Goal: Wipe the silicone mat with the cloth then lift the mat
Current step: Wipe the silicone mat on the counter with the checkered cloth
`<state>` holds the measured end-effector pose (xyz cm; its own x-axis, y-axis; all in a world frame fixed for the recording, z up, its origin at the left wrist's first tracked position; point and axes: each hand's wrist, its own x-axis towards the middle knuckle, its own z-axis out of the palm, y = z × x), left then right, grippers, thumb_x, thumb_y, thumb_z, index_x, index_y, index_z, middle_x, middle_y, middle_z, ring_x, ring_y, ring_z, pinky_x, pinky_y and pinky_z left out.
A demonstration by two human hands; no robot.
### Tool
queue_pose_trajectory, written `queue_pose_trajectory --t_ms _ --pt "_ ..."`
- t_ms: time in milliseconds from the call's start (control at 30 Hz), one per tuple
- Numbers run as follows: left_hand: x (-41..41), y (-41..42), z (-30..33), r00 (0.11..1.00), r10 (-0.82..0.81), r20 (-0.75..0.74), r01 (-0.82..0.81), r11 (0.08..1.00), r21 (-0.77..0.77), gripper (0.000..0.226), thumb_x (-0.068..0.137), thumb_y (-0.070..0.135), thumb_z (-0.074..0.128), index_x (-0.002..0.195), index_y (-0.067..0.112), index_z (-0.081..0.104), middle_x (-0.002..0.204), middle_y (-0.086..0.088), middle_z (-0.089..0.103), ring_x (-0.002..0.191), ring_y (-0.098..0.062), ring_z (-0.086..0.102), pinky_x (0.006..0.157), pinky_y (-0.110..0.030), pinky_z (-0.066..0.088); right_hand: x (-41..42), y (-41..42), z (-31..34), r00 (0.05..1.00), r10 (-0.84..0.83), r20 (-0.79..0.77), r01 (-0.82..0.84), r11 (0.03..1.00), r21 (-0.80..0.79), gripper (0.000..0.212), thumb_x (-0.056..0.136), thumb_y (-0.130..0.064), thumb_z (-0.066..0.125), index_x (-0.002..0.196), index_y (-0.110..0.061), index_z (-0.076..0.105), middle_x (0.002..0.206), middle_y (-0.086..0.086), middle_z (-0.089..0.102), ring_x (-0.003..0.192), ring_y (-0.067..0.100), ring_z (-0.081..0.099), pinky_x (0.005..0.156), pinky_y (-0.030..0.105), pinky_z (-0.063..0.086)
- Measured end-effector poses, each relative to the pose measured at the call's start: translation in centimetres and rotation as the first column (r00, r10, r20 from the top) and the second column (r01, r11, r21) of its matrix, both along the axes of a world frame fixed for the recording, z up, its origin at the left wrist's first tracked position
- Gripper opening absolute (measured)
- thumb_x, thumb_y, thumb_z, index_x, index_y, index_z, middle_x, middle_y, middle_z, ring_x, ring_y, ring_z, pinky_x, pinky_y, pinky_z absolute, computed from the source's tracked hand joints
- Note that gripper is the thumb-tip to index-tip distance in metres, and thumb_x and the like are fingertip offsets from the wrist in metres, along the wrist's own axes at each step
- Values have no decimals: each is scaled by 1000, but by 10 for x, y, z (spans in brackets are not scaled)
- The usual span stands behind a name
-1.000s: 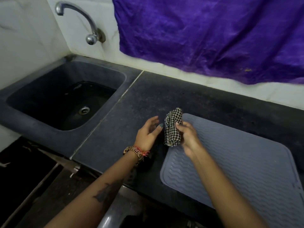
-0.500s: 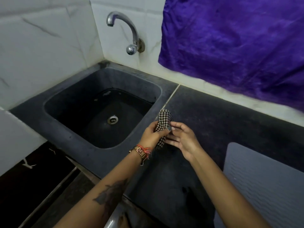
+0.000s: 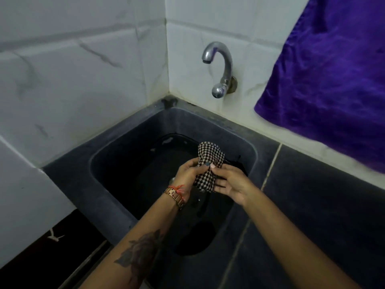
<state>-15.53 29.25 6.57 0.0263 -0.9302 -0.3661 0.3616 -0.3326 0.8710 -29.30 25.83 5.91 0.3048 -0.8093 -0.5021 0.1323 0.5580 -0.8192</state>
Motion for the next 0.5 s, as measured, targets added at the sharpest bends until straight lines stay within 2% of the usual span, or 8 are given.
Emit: queue_pose_trajectory --t_ms 67,167,267,367,433,500 --pt "21 -19 -3 1000 25 3 -25 1000 14 35 86 10 60 121 15 54 112 -7 64 97 -19 62 82 -36 52 20 -23 0 1000 -13 10 13 1000 -7 18 83 -12 67 99 -14 59 97 6 70 87 22 68 74 38 55" --pt "52 -54 -5 996 74 -50 -72 997 30 39 88 7 57 126 10 51 117 -13 62 99 -24 61 83 -40 51 52 -60 -5 999 -45 28 45 999 -1 22 84 -4 64 102 -12 55 99 9 68 85 23 68 67 36 56" --pt "81 -89 -7 991 121 -61 -120 993 19 40 85 -4 54 123 10 51 105 -8 64 90 -20 62 71 -34 52 86 -100 -14 997 -68 29 68 998 -5 22 85 1 61 100 -12 53 96 9 68 80 20 69 60 33 56" --pt "107 -121 -10 987 153 -46 -153 988 4 43 83 -9 52 121 10 50 101 -5 62 87 -18 59 67 -31 50 114 -139 -23 995 -95 27 96 995 -19 22 84 4 61 95 -14 53 89 6 69 72 17 70 56 32 56" --pt "124 -150 -15 982 189 -15 -189 982 -23 46 81 -14 52 121 9 50 101 -5 60 89 -18 58 70 -33 51 133 -171 -29 993 -117 32 118 993 -26 24 83 6 61 92 -15 52 85 4 69 71 17 69 56 33 56" --pt "138 -180 -19 977 215 2 -215 976 -39 50 78 -18 51 122 6 49 101 -5 58 93 -20 57 81 -37 50 150 -202 -33 988 -154 31 155 988 -27 27 82 8 61 91 -16 51 83 4 67 73 18 67 58 33 55"
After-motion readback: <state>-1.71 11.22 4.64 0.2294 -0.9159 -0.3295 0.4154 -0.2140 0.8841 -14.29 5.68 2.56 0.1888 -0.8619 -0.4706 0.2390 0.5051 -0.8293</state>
